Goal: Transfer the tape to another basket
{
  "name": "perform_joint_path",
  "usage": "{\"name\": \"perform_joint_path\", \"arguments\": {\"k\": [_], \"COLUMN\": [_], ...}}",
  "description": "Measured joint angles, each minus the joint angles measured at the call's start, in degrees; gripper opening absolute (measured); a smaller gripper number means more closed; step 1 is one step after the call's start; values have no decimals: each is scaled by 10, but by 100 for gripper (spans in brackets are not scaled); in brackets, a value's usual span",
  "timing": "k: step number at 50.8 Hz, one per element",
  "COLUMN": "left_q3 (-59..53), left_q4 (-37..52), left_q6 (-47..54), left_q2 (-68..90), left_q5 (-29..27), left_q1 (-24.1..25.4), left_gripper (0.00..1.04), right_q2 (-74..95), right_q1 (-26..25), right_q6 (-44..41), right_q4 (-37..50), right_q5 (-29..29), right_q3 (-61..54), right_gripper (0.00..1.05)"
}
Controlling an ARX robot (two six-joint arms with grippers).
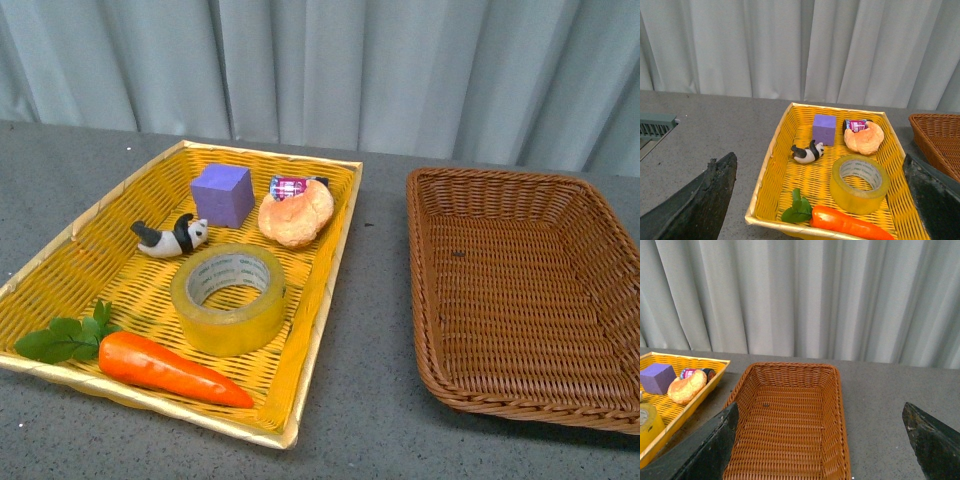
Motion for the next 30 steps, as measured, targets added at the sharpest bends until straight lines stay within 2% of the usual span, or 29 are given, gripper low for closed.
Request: {"name": "perform_joint_path", "arguments": {"k": [30], "left_q3": [0], "left_q4": [0], "left_q6": [0], "left_q2": [0], "left_q5": [0], "left_q1": [0], "left_gripper": [98], "right_q2": [0], "right_q1": [0], "right_q6": [0], "right_q4": [0], "right_q5": [0], "right_q3": [0], "right_gripper": [96]}}
